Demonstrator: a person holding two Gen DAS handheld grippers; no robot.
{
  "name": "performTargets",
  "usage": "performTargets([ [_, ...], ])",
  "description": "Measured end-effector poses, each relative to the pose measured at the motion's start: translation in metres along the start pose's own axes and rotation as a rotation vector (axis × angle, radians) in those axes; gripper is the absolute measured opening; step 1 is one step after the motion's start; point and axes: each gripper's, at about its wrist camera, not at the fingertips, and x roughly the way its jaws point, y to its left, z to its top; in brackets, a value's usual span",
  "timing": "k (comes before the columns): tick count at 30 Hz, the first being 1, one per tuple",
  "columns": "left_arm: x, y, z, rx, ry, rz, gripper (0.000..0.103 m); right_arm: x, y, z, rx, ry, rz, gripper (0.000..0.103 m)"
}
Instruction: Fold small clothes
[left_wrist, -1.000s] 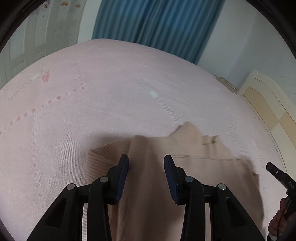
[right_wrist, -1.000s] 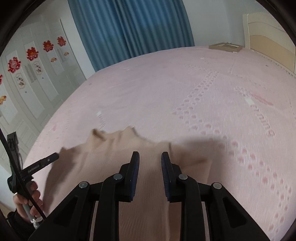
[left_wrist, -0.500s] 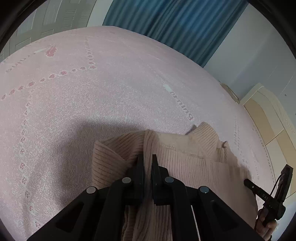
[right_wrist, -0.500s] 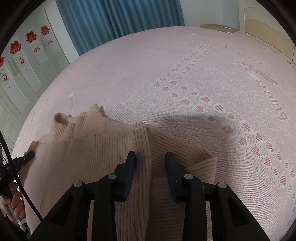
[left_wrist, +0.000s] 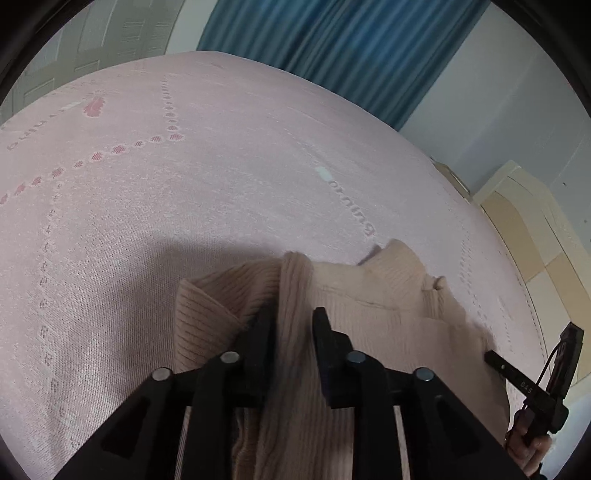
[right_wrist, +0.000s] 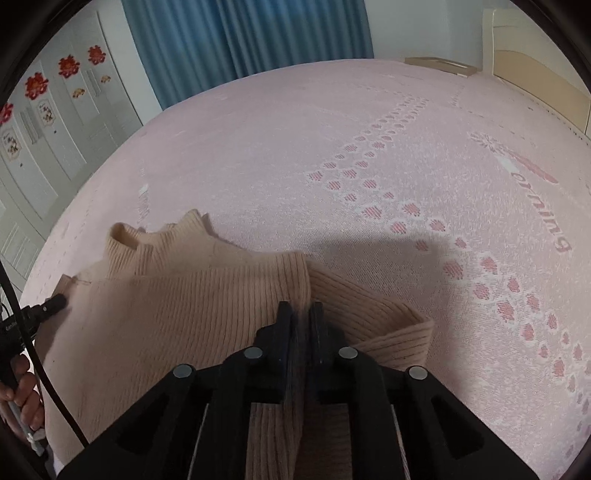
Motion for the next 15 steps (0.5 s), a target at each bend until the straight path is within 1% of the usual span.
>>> performTargets([
  [1,-0.003,-0.001,0.000,0.006,0.000,0.003,0.026,-0.007,0.002,-0.001,-0.006,-0.017,-0.007,0.014],
  [3,-0.010,-0.004,-0.002,0.010,-0.002,-0.004,0.036,-0.027,0.009,-0.002,-0.027,-0.078,-0.020,0.017],
  [4,-0.014,-0.004,-0.003,0.005,-0.005,-0.011,0.039,-0.039,0.016,-0.005,-0.040,-0.118,-0.018,0.025],
  [5,-0.019,-0.003,-0.005,-0.002,-0.009,-0.019,0.046,-0.052,0.023,-0.009,-0.051,-0.157,-0.006,0.037],
  [6,-0.024,-0.003,-0.006,-0.007,-0.014,-0.027,0.053,-0.060,0.031,-0.012,-0.059,-0.181,0.009,0.042],
  [7,-0.028,-0.003,-0.008,-0.009,-0.020,-0.033,0.056,-0.066,0.040,-0.017,-0.069,-0.195,0.027,0.046],
  [9,-0.039,-0.004,-0.012,0.003,-0.029,-0.017,0.065,-0.072,0.064,-0.028,-0.099,-0.195,0.072,0.046],
  [11,-0.051,-0.001,-0.019,0.009,-0.043,0.006,0.067,-0.070,0.089,-0.038,-0.145,-0.175,0.103,0.046],
  [12,-0.056,0.002,-0.021,0.010,-0.046,0.018,0.067,-0.067,0.103,-0.044,-0.177,-0.157,0.105,0.046],
  [15,-0.073,0.017,-0.027,0.008,-0.059,0.021,0.070,-0.056,0.136,-0.068,-0.242,-0.119,0.054,0.046],
])
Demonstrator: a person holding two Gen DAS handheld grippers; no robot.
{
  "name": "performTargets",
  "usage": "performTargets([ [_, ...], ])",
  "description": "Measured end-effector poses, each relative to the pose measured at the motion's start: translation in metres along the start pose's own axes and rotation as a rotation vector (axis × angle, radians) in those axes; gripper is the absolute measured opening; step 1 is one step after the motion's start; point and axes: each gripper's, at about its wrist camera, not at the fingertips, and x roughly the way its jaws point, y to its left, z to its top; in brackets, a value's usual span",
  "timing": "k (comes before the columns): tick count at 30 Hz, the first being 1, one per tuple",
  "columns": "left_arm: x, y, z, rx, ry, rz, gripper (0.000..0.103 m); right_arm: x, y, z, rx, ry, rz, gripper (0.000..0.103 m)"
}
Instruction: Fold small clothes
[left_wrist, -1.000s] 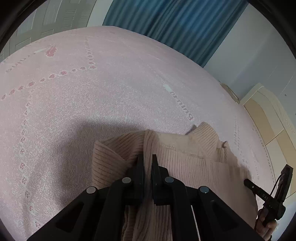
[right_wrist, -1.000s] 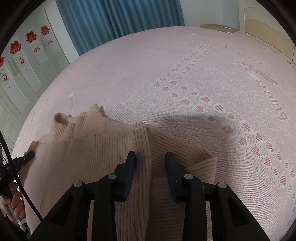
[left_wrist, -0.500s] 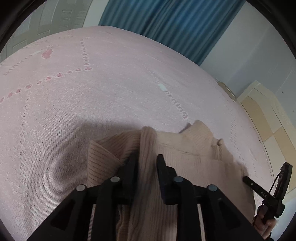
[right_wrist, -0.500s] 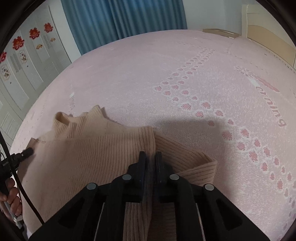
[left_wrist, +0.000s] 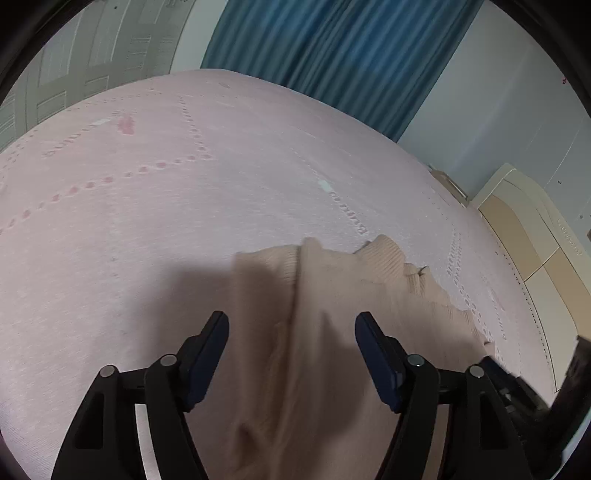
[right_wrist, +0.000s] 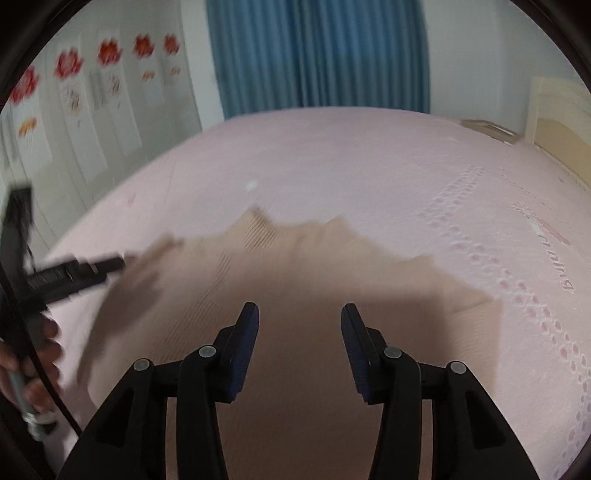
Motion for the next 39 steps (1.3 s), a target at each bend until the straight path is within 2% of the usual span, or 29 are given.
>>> performTargets([
  [3,-0.006,0.018,-0.002,0.012,0.008,0.011,0.070,0.016,0.018,-0.011,-0.051,0.038,-0.127,0.046],
  [5,-0.009,0.031,-0.005,0.016,0.014,0.018,0.070,0.025,0.018,-0.010,-0.049,0.068,-0.136,0.046],
  [9,-0.006,0.050,-0.010,0.011,0.049,0.013,0.070,0.045,0.014,0.014,-0.012,0.117,-0.145,0.046],
  [15,0.006,0.056,-0.016,0.024,0.108,-0.048,0.070,0.085,0.011,0.046,0.044,0.236,-0.173,0.046],
  [18,0.006,0.051,-0.017,0.049,0.107,-0.076,0.070,0.090,0.008,0.050,0.053,0.240,-0.185,0.046],
  [20,0.002,0.047,-0.015,0.043,0.106,-0.137,0.070,0.087,0.011,0.045,0.046,0.241,-0.189,0.046],
  [24,-0.006,0.042,-0.013,0.038,0.092,-0.204,0.070,0.054,0.013,0.024,0.039,0.216,-0.170,0.045],
  [27,0.001,0.041,-0.017,0.021,0.149,-0.227,0.070,0.029,0.021,0.006,0.032,0.216,-0.120,0.046],
  [29,0.007,0.043,-0.026,-0.017,0.183,-0.227,0.070,0.007,0.027,-0.017,0.013,0.203,-0.074,0.046],
  [31,0.009,0.046,-0.037,-0.044,0.199,-0.228,0.070,-0.014,0.035,-0.036,-0.036,0.183,-0.071,0.046],
  [35,0.001,0.042,-0.048,-0.002,0.173,-0.201,0.070,-0.047,0.044,-0.074,-0.067,0.223,0.001,0.046],
  [37,-0.003,0.042,-0.054,-0.018,0.168,-0.201,0.070,-0.059,0.038,-0.081,-0.069,0.227,0.040,0.046],
  [39,-0.006,0.041,-0.059,-0.040,0.162,-0.218,0.070,-0.070,0.031,-0.079,-0.073,0.190,0.068,0.046],
])
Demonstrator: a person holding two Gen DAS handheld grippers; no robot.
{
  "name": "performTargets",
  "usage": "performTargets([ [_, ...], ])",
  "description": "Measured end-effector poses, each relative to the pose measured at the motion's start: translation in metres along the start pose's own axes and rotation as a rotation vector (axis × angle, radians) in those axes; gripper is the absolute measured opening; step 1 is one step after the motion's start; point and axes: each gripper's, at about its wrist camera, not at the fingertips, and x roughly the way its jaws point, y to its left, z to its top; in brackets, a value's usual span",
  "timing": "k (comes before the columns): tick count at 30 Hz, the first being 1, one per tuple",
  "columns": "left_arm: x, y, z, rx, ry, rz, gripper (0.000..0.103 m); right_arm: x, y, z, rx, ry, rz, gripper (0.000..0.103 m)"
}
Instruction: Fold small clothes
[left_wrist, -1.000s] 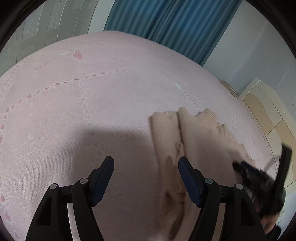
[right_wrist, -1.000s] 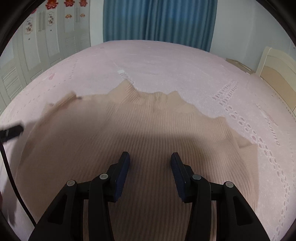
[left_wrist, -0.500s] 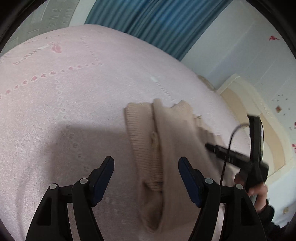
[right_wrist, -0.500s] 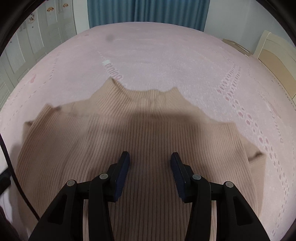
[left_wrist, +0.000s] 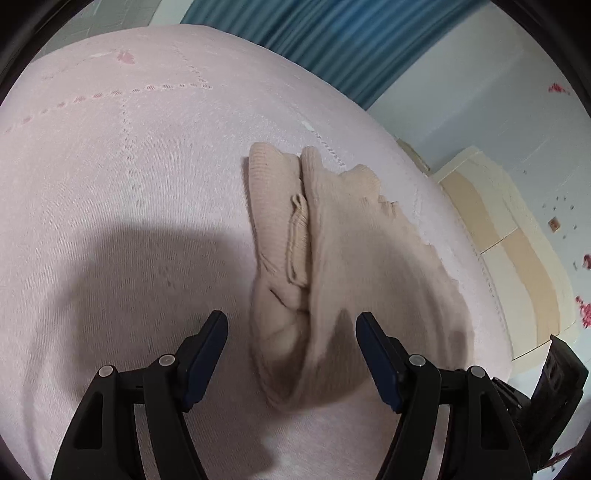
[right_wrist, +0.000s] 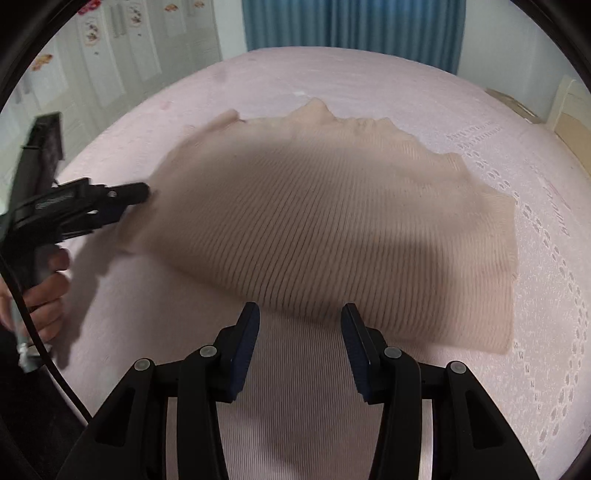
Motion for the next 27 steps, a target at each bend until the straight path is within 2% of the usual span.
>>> performTargets([
  [3,0.006,-0.008,-0.003,0.022,0.005,0.014,0.071,-0.018,-0.017,0.010,0.023,-0.108,-0.020,0.046],
  [6,0.016,-0.017,0.001,0.042,0.007,0.044,0.072,-0.026,-0.047,0.015,0.114,-0.177,0.003,0.046],
  [9,0.032,-0.026,0.013,0.050,0.015,0.075,0.072,-0.023,-0.078,0.005,0.210,-0.183,0.035,0.046],
  [12,0.042,-0.028,0.023,0.031,0.014,0.086,0.072,-0.015,-0.098,-0.001,0.258,-0.152,0.002,0.046],
  [14,0.045,-0.027,0.027,0.009,0.015,0.090,0.071,-0.016,-0.108,0.000,0.276,-0.166,-0.009,0.046],
  [18,0.049,-0.025,0.037,-0.056,0.011,0.105,0.036,-0.022,-0.127,-0.001,0.318,-0.210,-0.044,0.046],
  [20,0.047,-0.023,0.041,-0.106,0.024,0.077,0.030,-0.026,-0.138,-0.006,0.344,-0.237,-0.035,0.046],
  [22,0.045,-0.026,0.042,-0.146,0.025,0.080,0.028,-0.030,-0.152,-0.013,0.376,-0.258,-0.032,0.046],
  [25,0.035,-0.039,0.046,-0.145,0.013,0.115,0.026,-0.034,-0.173,-0.023,0.437,-0.289,-0.015,0.046],
  [27,0.028,-0.062,0.052,-0.122,-0.008,0.130,0.024,-0.034,-0.189,-0.031,0.491,-0.313,0.000,0.046],
])
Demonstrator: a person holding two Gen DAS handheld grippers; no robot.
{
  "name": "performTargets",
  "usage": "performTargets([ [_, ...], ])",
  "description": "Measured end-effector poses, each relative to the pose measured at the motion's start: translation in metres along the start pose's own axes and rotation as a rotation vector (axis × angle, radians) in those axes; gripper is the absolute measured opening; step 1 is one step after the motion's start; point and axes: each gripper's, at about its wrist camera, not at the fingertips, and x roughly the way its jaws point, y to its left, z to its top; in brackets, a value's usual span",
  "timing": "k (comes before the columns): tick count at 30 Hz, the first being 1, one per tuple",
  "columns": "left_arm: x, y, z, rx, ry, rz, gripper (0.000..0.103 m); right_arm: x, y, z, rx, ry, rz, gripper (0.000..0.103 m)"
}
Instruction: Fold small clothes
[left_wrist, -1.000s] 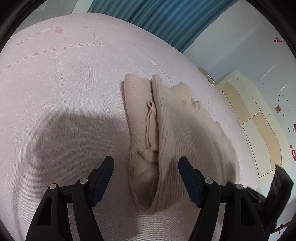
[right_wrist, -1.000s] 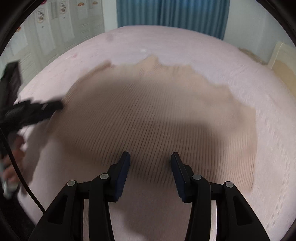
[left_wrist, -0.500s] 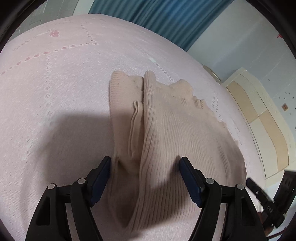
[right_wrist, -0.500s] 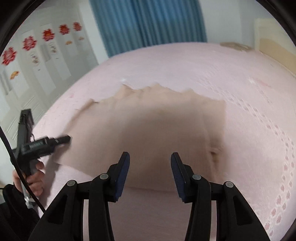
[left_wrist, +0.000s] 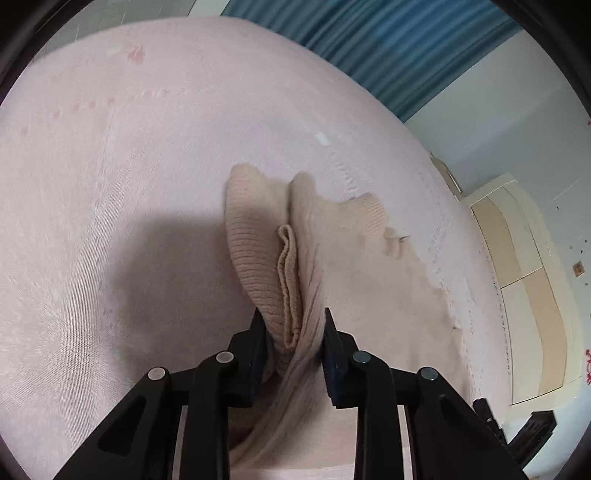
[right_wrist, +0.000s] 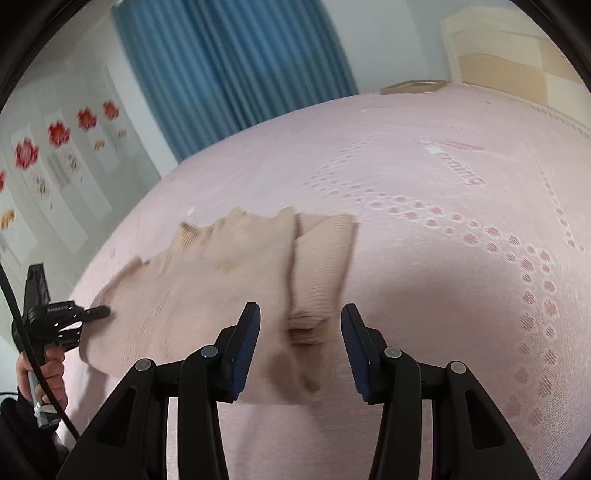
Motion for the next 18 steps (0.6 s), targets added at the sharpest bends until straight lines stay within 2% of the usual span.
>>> performTargets([
  [3,-0.016,-0.040,-0.002,0.046,-0.032,-0.004,0.023,0.001,-0.021,0.006,0.080,0.012,0.000,0.046],
  [8,-0.030,-0.112,-0.007,0.131,-0.067,-0.002,0.023,-0.012,-0.056,0.018,0.187,-0.029,0.036,0.046],
  [11,-0.024,-0.157,-0.016,0.176,-0.085,-0.007,0.022,-0.022,-0.076,0.022,0.222,-0.055,0.000,0.046],
  [14,0.001,-0.192,-0.031,0.203,-0.045,-0.028,0.022,-0.030,-0.091,0.024,0.237,-0.077,-0.019,0.046],
  [18,0.055,-0.233,-0.064,0.255,0.071,-0.032,0.020,-0.030,-0.105,0.028,0.280,-0.084,-0.011,0.046],
])
